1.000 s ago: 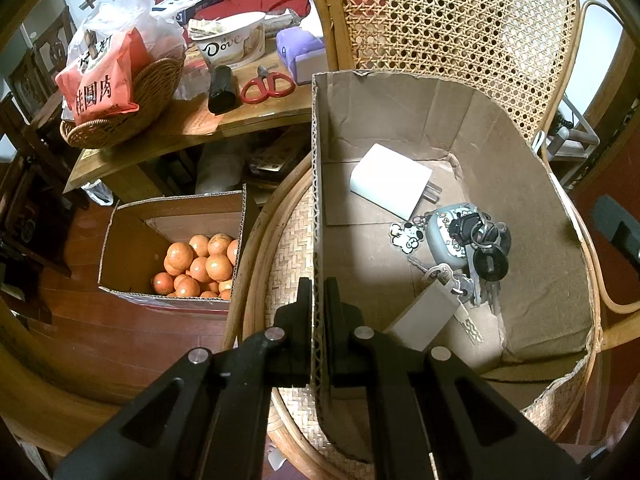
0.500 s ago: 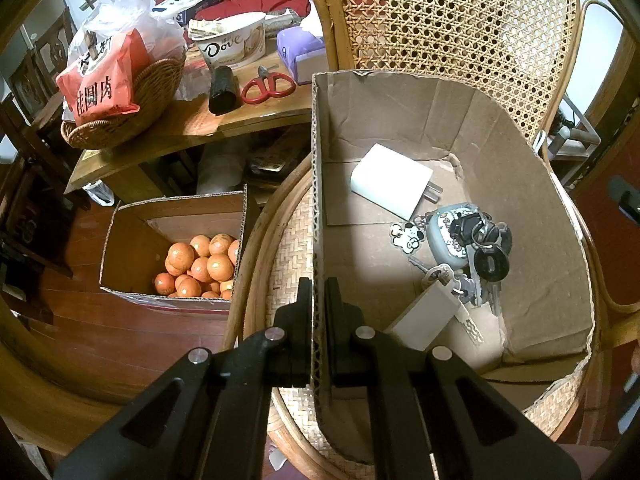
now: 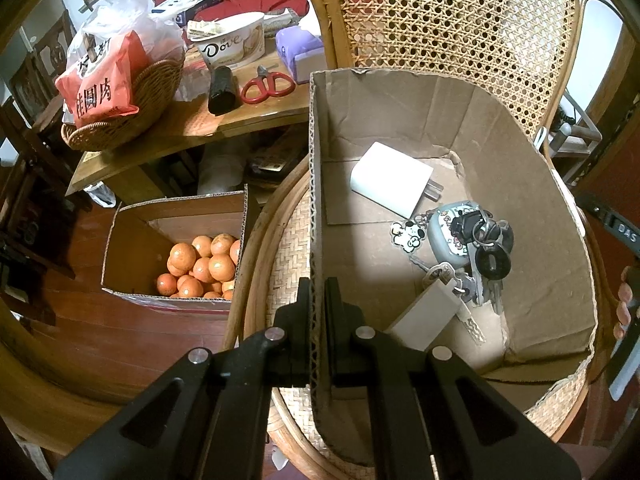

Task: Organize rigid objects
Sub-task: 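Move the right gripper back to the white Midea remote, then grasp the white Midea remote across its width with the right gripper, then carry the Midea remote into the box and release it, then move the right gripper back over the seat, then lower the open right gripper toward the black key with the tag, then close the right gripper on the black key and lift it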

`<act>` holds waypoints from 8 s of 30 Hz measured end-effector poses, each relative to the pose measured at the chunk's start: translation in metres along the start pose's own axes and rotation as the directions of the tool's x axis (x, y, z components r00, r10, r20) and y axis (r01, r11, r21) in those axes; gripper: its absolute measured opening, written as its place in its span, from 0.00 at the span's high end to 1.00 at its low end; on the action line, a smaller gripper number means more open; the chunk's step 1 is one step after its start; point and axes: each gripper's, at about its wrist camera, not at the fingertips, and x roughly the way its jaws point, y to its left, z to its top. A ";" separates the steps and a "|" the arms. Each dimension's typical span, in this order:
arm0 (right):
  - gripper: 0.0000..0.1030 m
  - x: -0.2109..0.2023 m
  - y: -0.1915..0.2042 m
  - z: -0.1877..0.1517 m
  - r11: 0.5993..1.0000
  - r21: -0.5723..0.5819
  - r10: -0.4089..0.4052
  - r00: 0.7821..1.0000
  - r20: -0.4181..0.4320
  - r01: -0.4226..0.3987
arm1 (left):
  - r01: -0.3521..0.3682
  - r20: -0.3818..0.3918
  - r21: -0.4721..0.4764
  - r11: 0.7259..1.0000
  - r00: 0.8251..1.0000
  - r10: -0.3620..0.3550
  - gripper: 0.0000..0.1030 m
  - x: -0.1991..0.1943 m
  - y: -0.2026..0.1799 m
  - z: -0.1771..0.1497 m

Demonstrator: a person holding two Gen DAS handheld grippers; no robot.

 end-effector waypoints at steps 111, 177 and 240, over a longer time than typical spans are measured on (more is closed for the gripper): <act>0.51 -0.082 0.187 -0.061 0.862 -0.470 0.242 0.969 0.054 -0.189 | 0.023 -0.009 -0.039 0.999 1.000 -0.023 0.94 0.001 0.004 -0.001; 0.05 0.021 0.030 -0.024 0.997 0.004 0.080 0.985 -0.155 -0.081 | 0.025 -0.011 -0.042 0.999 1.000 -0.025 0.94 0.002 0.005 0.000; 0.53 -0.051 0.024 0.007 0.958 0.125 0.250 0.965 0.084 -0.259 | 0.026 -0.011 -0.040 0.999 1.000 -0.027 0.93 0.003 0.003 0.000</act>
